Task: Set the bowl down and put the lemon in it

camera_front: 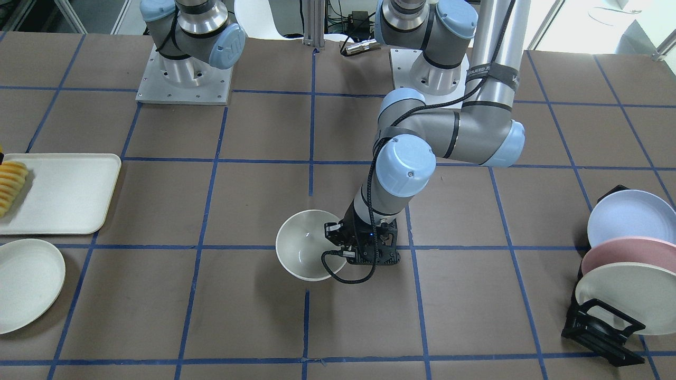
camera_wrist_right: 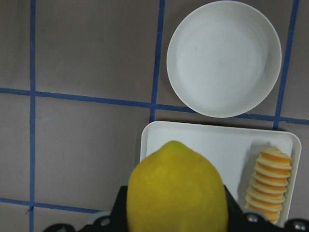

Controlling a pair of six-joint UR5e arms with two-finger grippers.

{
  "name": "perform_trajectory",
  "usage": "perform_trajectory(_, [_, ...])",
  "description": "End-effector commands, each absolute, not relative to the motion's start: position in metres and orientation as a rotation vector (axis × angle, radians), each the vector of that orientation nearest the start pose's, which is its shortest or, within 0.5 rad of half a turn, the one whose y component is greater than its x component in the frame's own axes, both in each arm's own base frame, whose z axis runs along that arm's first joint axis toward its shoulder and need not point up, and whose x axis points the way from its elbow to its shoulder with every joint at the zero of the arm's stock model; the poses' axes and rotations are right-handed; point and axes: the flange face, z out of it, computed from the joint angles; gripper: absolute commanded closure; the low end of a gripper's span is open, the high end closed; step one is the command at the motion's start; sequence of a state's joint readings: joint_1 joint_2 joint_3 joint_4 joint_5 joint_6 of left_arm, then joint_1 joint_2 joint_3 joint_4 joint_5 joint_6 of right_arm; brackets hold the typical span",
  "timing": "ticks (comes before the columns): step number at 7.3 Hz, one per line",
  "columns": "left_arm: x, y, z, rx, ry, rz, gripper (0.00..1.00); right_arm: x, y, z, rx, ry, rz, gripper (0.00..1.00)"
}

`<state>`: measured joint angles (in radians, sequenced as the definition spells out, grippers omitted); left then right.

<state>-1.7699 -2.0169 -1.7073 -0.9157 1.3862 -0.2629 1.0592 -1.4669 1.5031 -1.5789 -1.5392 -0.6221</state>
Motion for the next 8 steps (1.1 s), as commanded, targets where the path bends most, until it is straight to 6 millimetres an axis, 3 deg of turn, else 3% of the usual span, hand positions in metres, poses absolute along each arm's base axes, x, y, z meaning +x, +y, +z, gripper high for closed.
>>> perform_trajectory(1, [-0.277,-0.557,0.213,-0.122,3.339,-0.064,1.0,-0.091,-0.539,0.472,-0.161,3.101,0.02,0.71])
perform_trajectory(2, [-0.275,-0.561,0.212,-0.107,3.342,-0.091,1.0,-0.062,-0.543,0.474,-0.109,3.098,0.017,0.71])
perform_trajectory(3, [-0.276,-0.561,0.205,-0.128,3.342,-0.081,0.92,-0.031,-0.546,0.475,-0.073,3.1,0.016,0.71])
perform_trajectory(4, [-0.276,-0.563,0.209,-0.108,3.346,-0.11,0.13,0.0,-0.547,0.478,-0.029,3.102,0.008,0.71])
perform_trajectory(5, [-0.272,-0.569,0.237,-0.111,3.351,-0.19,0.0,0.037,-0.548,0.479,0.028,3.104,0.002,0.71])
perform_trajectory(6, [-0.268,-0.574,0.264,-0.091,3.349,-0.196,0.0,0.077,-0.545,0.479,0.033,3.108,-0.007,0.71])
perform_trajectory(7, [-0.251,-0.581,0.3,-0.009,3.33,-0.149,0.0,0.107,-0.542,0.478,0.092,3.099,-0.004,0.71])
perform_trajectory(8, [-0.216,-0.584,0.345,0.081,3.26,-0.063,0.0,0.135,-0.538,0.475,0.168,3.093,0.006,0.71])
